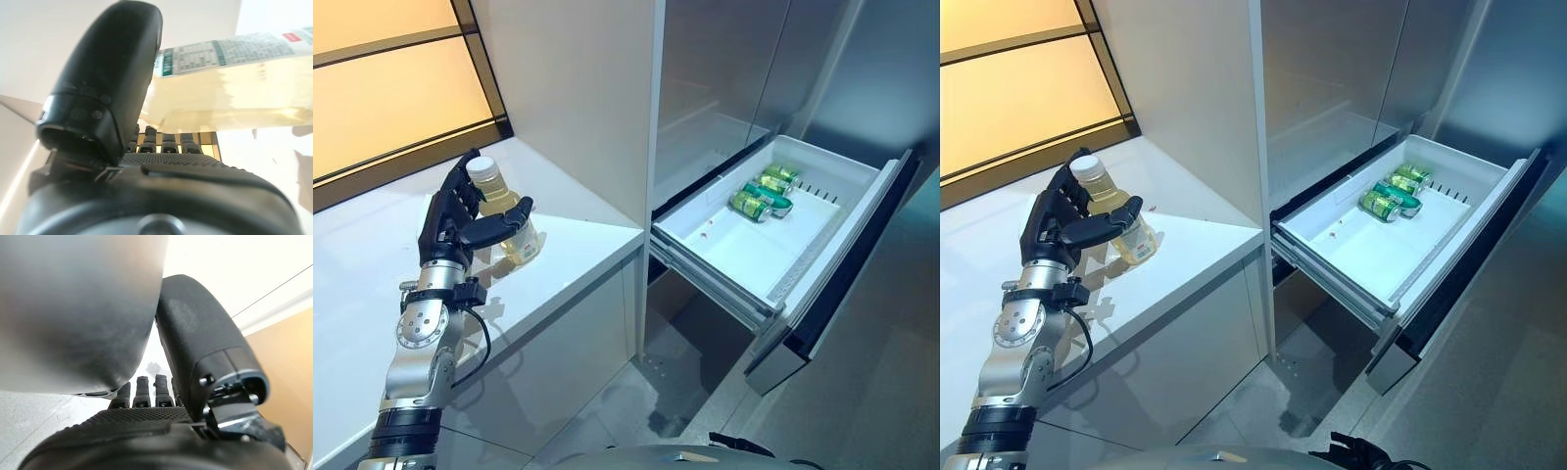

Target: Put drinks into fridge and close the fridge

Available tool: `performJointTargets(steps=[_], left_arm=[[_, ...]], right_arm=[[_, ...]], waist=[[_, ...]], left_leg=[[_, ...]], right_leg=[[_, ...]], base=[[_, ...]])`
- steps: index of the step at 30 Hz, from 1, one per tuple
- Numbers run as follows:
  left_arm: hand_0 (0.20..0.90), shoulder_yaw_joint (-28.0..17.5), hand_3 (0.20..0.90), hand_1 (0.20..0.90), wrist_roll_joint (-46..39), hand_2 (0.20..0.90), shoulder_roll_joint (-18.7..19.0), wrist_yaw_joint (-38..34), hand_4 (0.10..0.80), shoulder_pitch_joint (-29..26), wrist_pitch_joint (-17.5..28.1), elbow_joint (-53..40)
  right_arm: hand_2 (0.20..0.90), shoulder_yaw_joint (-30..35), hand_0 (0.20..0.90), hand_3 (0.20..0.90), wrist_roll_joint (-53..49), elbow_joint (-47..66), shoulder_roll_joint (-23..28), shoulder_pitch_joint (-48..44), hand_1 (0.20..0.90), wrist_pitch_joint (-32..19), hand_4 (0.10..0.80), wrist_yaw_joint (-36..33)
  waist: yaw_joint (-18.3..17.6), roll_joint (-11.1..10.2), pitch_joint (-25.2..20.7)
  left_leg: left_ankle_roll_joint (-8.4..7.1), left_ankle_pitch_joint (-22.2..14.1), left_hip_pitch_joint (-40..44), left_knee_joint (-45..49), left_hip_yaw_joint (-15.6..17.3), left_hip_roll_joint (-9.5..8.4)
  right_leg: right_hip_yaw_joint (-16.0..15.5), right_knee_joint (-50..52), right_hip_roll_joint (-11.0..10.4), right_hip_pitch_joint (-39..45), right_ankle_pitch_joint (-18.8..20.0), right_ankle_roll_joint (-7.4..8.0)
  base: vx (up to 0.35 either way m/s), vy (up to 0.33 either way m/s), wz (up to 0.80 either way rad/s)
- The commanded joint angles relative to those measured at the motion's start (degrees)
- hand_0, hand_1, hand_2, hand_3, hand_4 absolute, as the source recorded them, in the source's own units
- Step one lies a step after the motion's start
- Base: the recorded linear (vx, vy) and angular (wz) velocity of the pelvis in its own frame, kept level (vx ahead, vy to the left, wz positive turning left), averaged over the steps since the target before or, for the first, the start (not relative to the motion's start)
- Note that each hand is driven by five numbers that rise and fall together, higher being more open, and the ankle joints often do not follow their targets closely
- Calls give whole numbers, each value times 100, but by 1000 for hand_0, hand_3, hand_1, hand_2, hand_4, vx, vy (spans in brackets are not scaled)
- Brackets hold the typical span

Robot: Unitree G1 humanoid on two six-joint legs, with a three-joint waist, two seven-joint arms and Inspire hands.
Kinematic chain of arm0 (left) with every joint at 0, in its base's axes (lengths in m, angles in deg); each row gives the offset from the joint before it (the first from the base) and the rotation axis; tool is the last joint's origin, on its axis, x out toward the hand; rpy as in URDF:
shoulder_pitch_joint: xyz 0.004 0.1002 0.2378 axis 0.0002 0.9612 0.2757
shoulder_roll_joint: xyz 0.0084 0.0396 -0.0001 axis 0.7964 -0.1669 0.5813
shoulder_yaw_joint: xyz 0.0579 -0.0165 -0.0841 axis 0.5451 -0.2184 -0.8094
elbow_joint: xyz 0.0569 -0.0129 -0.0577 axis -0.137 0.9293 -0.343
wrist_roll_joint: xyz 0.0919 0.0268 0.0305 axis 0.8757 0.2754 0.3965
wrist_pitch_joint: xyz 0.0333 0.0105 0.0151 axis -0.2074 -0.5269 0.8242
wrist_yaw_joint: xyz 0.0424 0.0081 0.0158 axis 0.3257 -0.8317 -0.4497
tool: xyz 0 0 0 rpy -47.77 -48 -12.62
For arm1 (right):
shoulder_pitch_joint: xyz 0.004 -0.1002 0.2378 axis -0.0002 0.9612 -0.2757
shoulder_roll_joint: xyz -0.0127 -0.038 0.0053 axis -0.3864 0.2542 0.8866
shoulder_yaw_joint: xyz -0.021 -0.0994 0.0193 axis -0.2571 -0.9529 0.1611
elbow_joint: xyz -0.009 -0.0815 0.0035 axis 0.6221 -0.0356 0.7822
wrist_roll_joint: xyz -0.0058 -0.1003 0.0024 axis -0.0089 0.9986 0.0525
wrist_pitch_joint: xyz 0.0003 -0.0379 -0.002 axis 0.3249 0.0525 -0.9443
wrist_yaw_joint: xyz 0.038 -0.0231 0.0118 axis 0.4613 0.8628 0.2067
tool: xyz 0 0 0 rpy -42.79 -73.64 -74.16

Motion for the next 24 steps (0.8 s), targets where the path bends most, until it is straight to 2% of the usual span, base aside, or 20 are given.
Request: performJointTargets(steps=[1, 15, 16, 17, 18, 19, 21, 22, 24], left_arm=[[900, -93, 900, 900, 83, 900, 425, -126, 800, -667, 566, -11], [900, -69, 900, 900, 50, 900, 403, -158, 800, -820, 628, 50], [815, -71, 801, 815, 27, 815, 405, -155, 701, -820, 645, 52], [679, -76, 642, 679, -28, 679, 394, -155, 542, -831, 684, 46], [582, -84, 529, 582, -77, 582, 382, -158, 429, -839, 715, 29], [585, -92, 532, 585, -136, 585, 364, -163, 432, -842, 765, 3], [632, -114, 587, 632, -226, 632, 319, -172, 487, -843, 860, -34], [596, -135, 546, 596, -241, 596, 296, -170, 446, -837, 915, -48], [566, -156, 510, 566, -233, 566, 246, -202, 410, -831, 973, -79]], right_arm=[[900, -120, 900, 900, 100, -11, -86, -140, 900, -41, 800, 178], [900, -155, 900, 900, 133, -15, -106, -142, 900, -46, 800, 184], [900, -159, 900, 900, 129, -10, -105, -142, 900, -42, 800, 181], [900, -166, 900, 900, 135, -8, -106, -143, 900, -39, 800, 182], [900, -171, 900, 900, 143, -3, -110, -142, 900, -32, 800, 180], [900, -178, 900, 900, 139, 0, -115, -138, 900, -30, 800, 174], [900, -183, 900, 900, 145, -19, -121, -132, 900, -52, 800, 186], [900, -182, 900, 900, 153, -31, -126, -130, 900, -63, 800, 188], [900, -188, 900, 900, 152, -27, -137, -132, 900, -54, 800, 174]], waist=[[-41, -17, -132], [-78, -29, -151], [-78, -29, -151], [-79, -32, -153], [-81, -33, -154], [-81, -35, -155], [-79, -43, -160], [-79, -44, -163], [-77, -46, -155]], left_leg=[[-2, -563, 276, 39, 604, 37], [5, -566, 287, 39, 640, 36], [5, -566, 287, 39, 638, 36], [3, -568, 290, 39, 639, 36], [3, -570, 294, 39, 641, 36], [4, -570, 295, 39, 642, 35], [2, -572, 296, 39, 643, 39], [-1, -572, 296, 39, 644, 41], [-5, -573, 300, 39, 636, 46]], right_leg=[[93, 157, -8, 8, -95, 156], [125, 156, -4, 9, -84, 161], [124, 157, -4, 8, -85, 160], [126, 157, -4, 13, -89, 160], [129, 158, -3, 16, -92, 159], [131, 160, -1, 17, -95, 157], [134, 161, 2, 18, -100, 151], [135, 161, 3, 19, -100, 148], [136, 159, 5, 25, -101, 144]], base=[[-2, 7, -7], [0, 2, -2], [0, 0, 0], [0, 0, 0], [0, 0, 0], [0, 0, 0], [0, 0, 0], [0, 0, 0], [0, 0, 0]])
